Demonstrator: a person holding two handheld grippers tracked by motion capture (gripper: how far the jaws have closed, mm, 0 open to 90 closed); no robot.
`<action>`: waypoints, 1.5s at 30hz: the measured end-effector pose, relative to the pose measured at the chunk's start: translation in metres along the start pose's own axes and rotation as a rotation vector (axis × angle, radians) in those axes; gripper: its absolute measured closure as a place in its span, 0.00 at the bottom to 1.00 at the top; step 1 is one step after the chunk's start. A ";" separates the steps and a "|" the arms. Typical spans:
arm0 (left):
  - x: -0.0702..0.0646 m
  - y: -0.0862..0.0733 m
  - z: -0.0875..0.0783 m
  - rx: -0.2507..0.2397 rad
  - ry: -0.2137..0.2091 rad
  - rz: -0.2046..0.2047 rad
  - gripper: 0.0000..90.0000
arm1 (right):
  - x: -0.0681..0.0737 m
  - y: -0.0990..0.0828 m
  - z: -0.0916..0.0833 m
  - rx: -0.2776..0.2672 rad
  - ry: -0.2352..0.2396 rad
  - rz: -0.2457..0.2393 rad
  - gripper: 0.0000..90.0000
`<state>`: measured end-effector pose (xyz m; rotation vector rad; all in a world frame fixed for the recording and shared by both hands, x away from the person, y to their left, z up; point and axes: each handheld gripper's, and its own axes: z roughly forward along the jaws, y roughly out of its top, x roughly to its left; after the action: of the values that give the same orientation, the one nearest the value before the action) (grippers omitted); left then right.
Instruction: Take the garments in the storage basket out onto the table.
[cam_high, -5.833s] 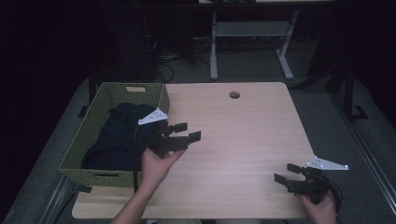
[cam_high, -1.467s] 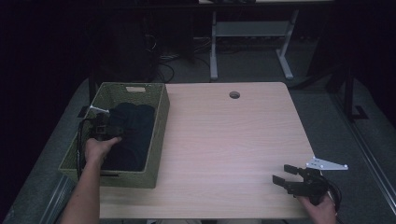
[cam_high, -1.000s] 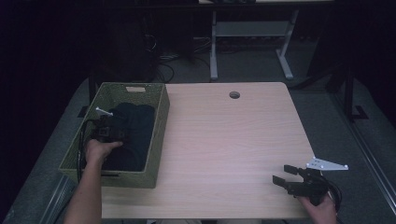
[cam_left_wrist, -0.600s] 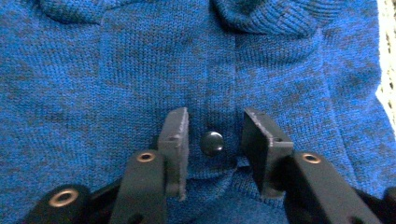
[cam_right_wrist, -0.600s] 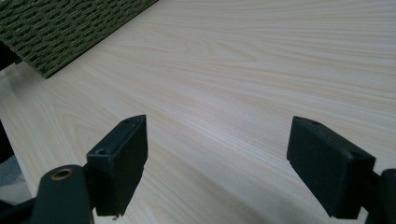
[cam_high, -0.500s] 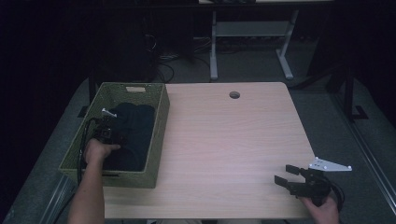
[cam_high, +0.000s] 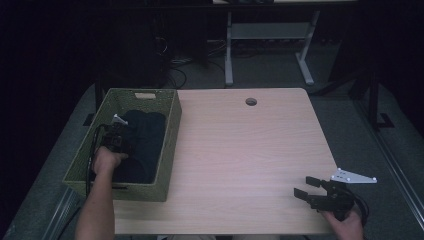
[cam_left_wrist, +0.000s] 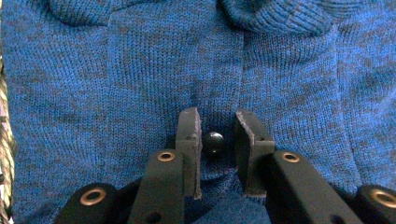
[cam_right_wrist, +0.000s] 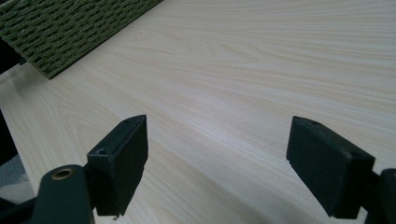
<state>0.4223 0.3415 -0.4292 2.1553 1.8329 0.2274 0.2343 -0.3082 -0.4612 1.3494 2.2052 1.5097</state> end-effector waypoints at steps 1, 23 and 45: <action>0.000 0.000 0.000 -0.001 -0.004 -0.006 0.82 | 0.000 0.000 0.000 -0.001 0.000 0.000 0.23; 0.008 0.003 -0.016 -0.033 -0.080 -0.078 0.85 | -0.001 0.001 0.000 -0.019 -0.001 0.006 0.22; 0.014 -0.003 -0.065 -0.312 -0.318 -0.155 0.85 | 0.001 0.002 0.001 -0.028 -0.011 0.005 0.23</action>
<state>0.4015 0.3642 -0.3699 1.7192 1.6489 0.1171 0.2354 -0.3068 -0.4601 1.3526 2.1679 1.5245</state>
